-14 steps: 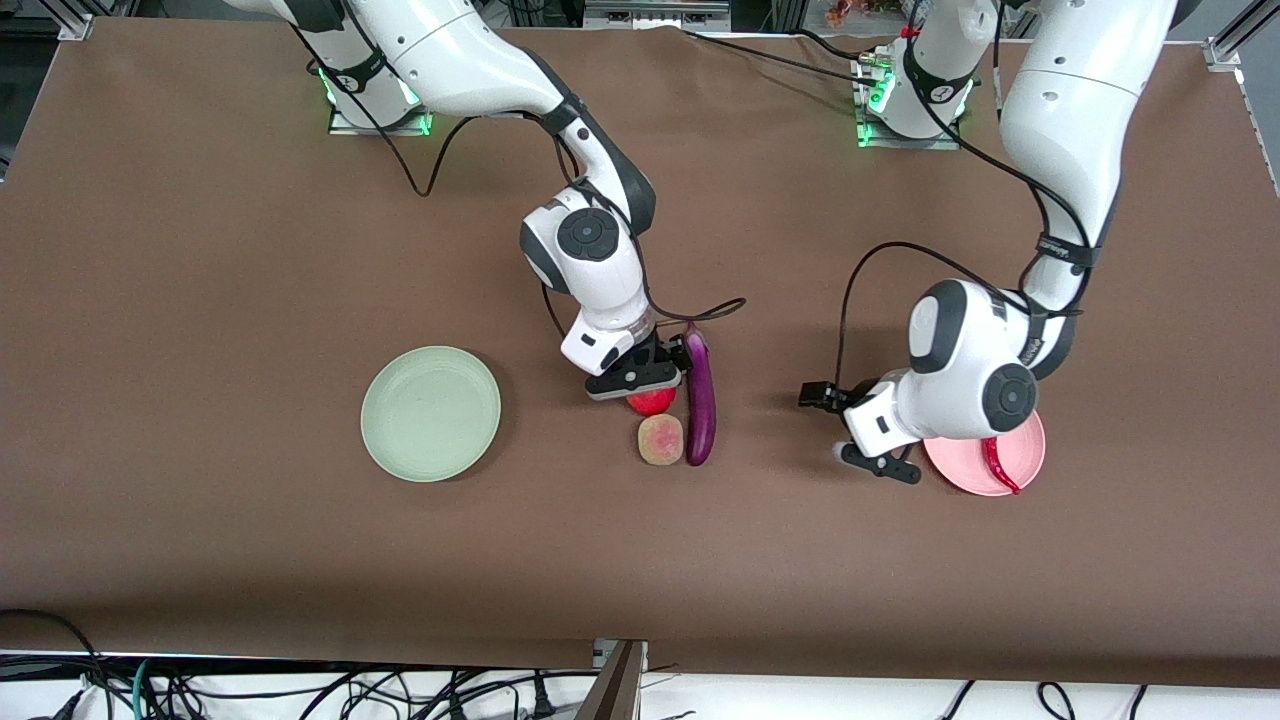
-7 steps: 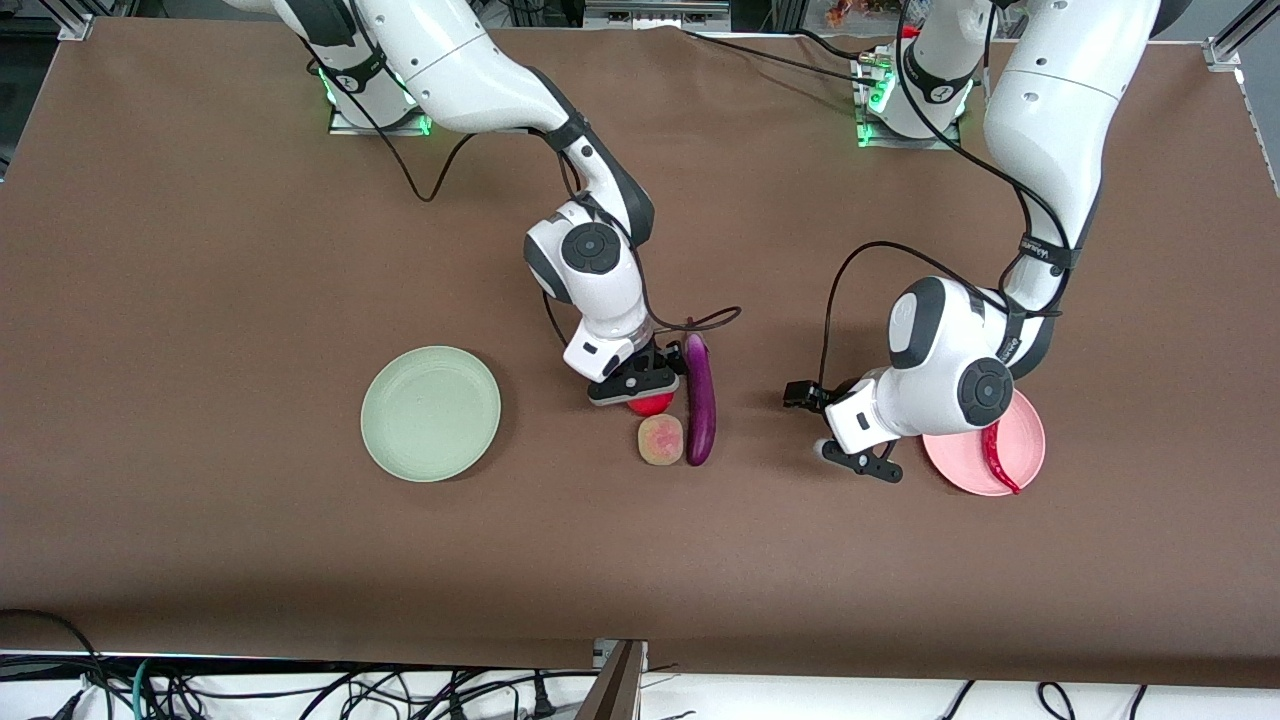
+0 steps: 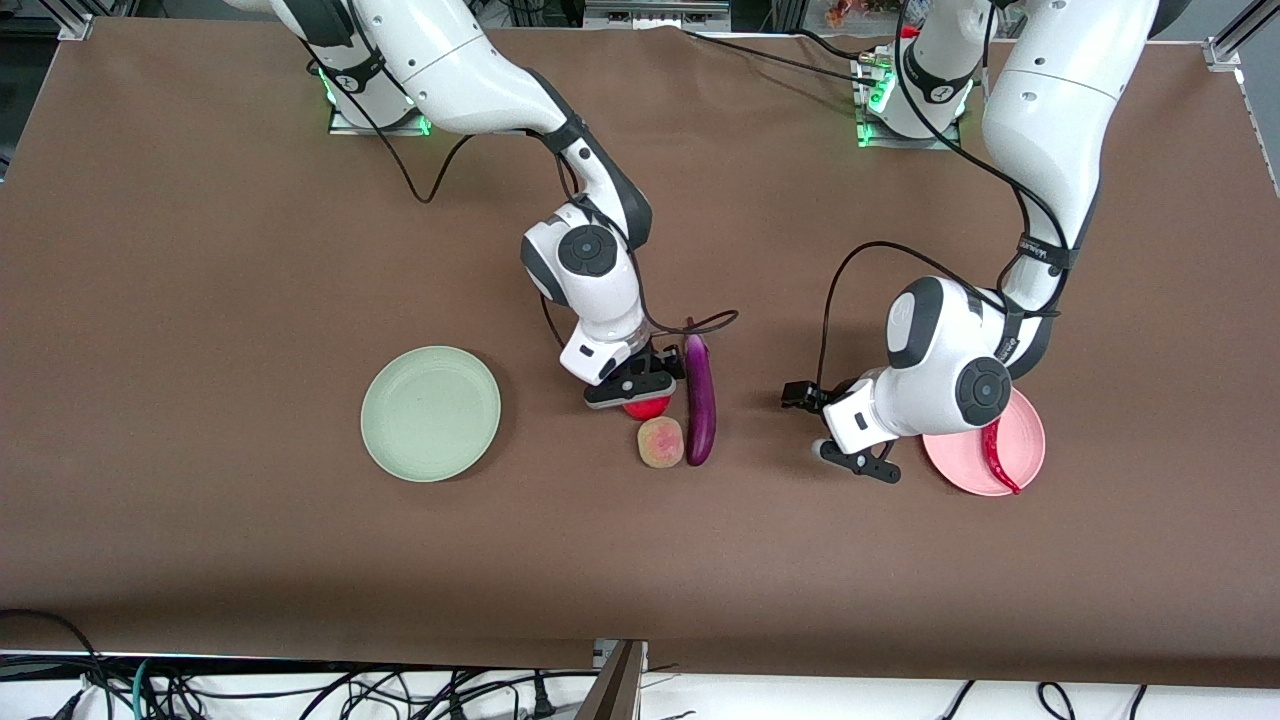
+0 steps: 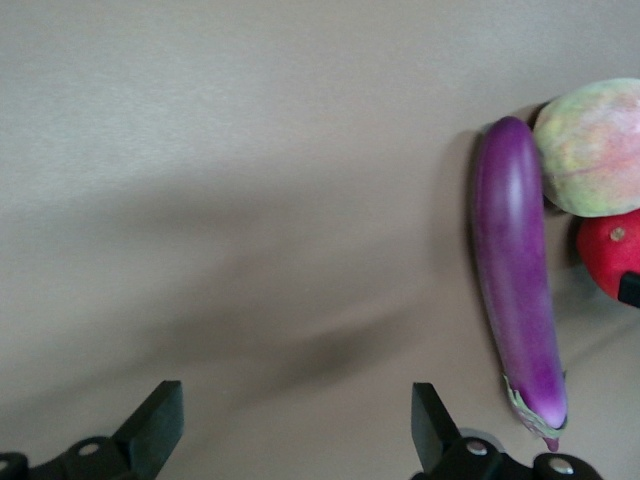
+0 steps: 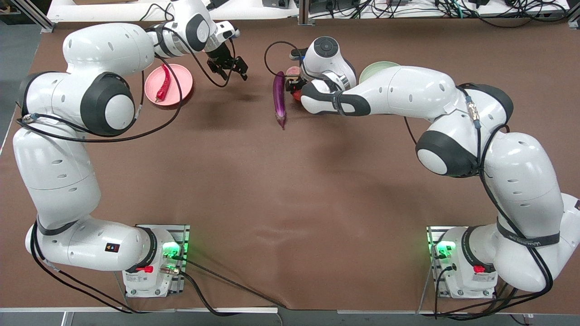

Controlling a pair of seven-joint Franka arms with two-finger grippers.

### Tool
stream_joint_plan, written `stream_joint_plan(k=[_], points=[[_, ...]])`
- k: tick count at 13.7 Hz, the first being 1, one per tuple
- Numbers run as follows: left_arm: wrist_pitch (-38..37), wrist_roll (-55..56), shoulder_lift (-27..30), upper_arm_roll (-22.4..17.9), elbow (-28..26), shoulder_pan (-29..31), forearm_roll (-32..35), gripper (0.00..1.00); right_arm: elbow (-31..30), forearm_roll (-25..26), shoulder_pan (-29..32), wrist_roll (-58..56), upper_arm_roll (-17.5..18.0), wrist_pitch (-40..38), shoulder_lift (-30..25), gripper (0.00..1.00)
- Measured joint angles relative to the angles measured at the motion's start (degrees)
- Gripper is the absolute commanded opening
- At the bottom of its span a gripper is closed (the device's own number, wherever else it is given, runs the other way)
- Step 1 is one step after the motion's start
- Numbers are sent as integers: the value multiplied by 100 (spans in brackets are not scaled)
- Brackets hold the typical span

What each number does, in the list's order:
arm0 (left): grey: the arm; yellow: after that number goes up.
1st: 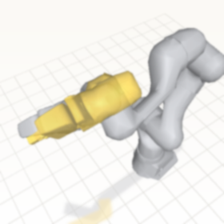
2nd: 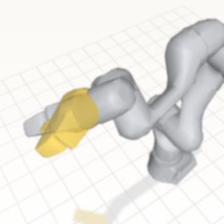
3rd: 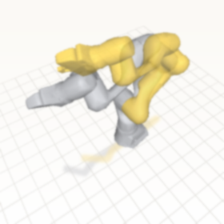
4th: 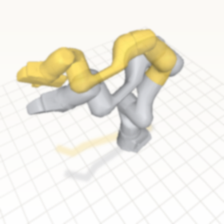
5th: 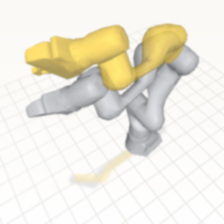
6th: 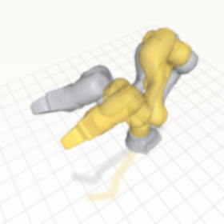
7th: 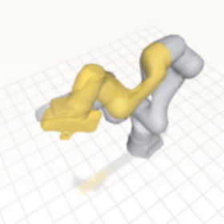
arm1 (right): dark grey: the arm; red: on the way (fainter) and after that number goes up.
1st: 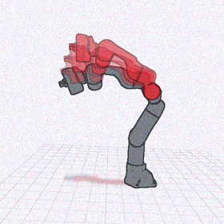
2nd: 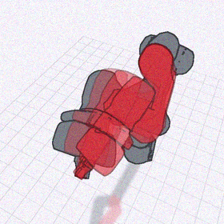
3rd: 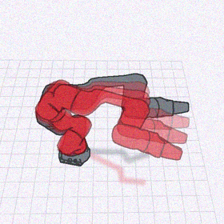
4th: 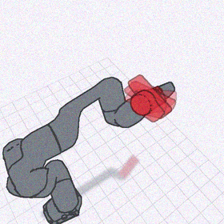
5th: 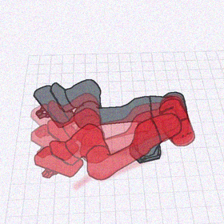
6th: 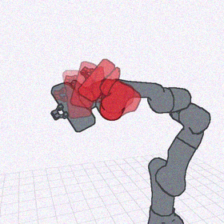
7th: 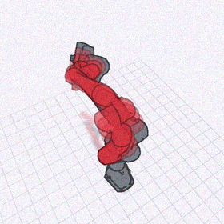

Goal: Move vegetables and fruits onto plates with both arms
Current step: 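Lift the eggplant with the left gripper while the right gripper places the apple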

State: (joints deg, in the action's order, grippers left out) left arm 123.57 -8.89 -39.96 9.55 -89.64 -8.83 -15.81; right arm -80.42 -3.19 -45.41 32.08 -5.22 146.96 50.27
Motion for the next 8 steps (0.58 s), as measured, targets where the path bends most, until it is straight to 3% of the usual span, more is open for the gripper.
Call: stream_joint_plan(k=[4, 8], points=[[18, 325, 0, 20, 27, -131, -3, 100, 73, -1, 235, -691, -60, -1286, -515, 28], [234, 1571, -41, 170, 151, -634, -5, 100, -901, -3, 590, -1995, -417, -1629, -1381, 29]])
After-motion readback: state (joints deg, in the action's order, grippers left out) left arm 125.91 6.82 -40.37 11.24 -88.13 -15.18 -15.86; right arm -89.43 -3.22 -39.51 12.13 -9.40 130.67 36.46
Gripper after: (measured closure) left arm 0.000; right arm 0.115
